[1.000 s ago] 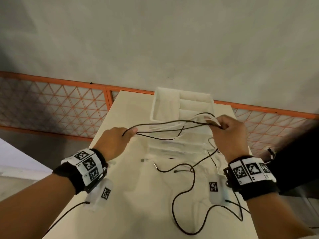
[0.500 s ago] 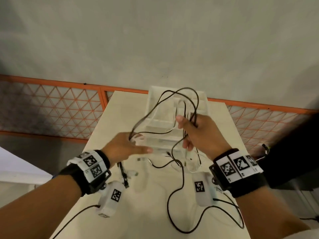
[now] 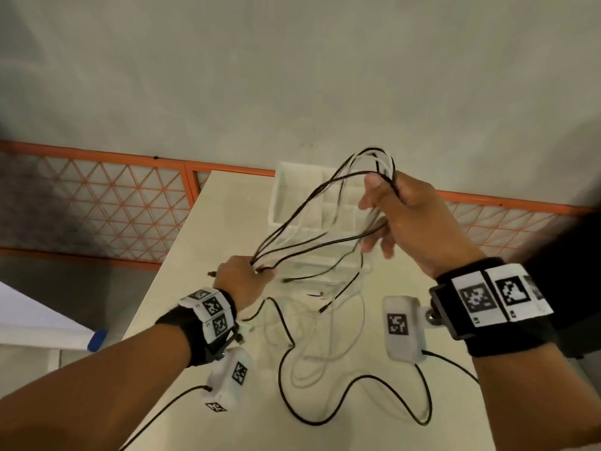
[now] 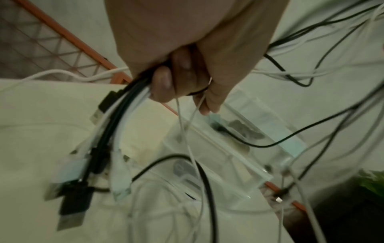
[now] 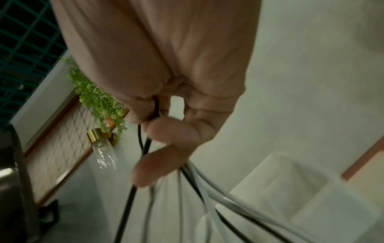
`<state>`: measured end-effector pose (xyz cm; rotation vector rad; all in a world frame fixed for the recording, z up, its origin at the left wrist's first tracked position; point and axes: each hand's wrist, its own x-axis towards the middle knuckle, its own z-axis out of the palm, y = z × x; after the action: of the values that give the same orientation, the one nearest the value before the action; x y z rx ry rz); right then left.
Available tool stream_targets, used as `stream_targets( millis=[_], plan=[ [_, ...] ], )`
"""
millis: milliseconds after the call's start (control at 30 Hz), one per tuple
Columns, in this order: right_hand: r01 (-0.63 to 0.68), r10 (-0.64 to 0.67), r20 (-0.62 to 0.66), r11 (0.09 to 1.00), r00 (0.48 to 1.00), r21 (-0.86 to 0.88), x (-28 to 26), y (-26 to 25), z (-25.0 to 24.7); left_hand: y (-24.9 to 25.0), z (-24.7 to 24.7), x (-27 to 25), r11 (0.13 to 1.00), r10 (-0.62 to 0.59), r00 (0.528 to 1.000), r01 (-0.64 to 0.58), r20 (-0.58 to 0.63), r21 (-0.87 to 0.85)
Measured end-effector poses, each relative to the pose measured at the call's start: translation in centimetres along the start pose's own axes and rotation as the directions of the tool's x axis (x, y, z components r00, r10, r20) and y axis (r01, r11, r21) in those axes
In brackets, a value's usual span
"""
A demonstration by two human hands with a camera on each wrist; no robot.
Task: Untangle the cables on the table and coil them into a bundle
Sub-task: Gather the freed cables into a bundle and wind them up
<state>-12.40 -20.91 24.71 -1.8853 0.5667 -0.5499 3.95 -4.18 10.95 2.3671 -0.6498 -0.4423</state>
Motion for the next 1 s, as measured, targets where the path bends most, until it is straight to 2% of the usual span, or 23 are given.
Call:
stream_targets(
  millis=[67, 133, 200, 333, 433, 533, 600, 733, 833, 900, 967, 1000],
  plan=[
    [-0.012, 0.004, -0.038, 0.98, 0.999, -0.198, 0.4, 0.7, -1.3, -1.2, -1.2, 0.5, 0.996, -0.026, 0.999, 0.029, -0.037, 0.085],
    [0.024, -0.065, -0.1, 0.928, 0.993, -0.371, 0.7, 1.4, -2.0, -1.9, -1.9, 0.9, 0.991, -0.035, 0.999, 0.038, -0.023, 0.13],
    [0.053, -0.128, -0.152, 0.905, 0.98, -0.422, 0.9, 1.8, -1.9, -2.3, -2.4, 1.0, 0.989, -0.053, 0.998, 0.048, 0.029, 0.138],
    [0.096, -0.131, -0.205, 0.981, 0.97, -0.17, 1.0, 1.3, -0.6, -2.2, -2.4, 1.1, 0.996, -0.088, 0.991, 0.084, 0.097, 0.043],
    [0.143, -0.138, -0.118, 0.989, 0.983, 0.041, 1.0, 0.0, -0.2, -1.1, -2.7, 1.2, 0.951, -0.107, 0.989, 0.131, 0.101, -0.279],
    [0.171, -0.17, -0.06, 0.985, 0.984, 0.02, 1.1, -0.3, 0.5, 1.1, -3.6, 0.6, 0.855, -0.017, 0.989, 0.091, 0.149, -0.51],
    [0.2, -0.197, -0.104, 0.979, 0.975, 0.027, 1.3, -0.5, 0.9, 2.8, -3.8, -0.2, 0.825, 0.062, 0.977, 0.064, 0.202, -0.562],
    [0.292, -0.27, -0.19, 0.952, 0.944, 0.094, 1.2, -1.8, 0.9, 4.4, -2.4, -0.7, 0.795, 0.115, 0.956, 0.074, 0.27, -0.602],
    [0.363, -0.312, -0.262, 0.915, 0.913, 0.174, 1.0, -2.7, 0.6, 5.4, -0.5, -1.4, 0.833, 0.157, 0.907, 0.091, 0.39, -0.546],
    [0.402, -0.327, -0.302, 0.885, 0.896, 0.236, 0.9, -3.2, 0.7, 5.7, 1.2, -1.8, 0.851, 0.213, 0.846, 0.084, 0.488, -0.518],
    [0.417, -0.331, -0.308, 0.866, 0.892, 0.278, 1.0, -3.4, 0.9, 6.1, 2.9, -1.8, 0.825, 0.278, 0.771, 0.114, 0.573, -0.553],
    [0.415, -0.33, -0.3, 0.862, 0.895, 0.29, 1.0, -3.4, 1.2, 6.2, 3.7, -1.7, 0.806, 0.284, 0.753, 0.148, 0.593, -0.573]
  ],
)
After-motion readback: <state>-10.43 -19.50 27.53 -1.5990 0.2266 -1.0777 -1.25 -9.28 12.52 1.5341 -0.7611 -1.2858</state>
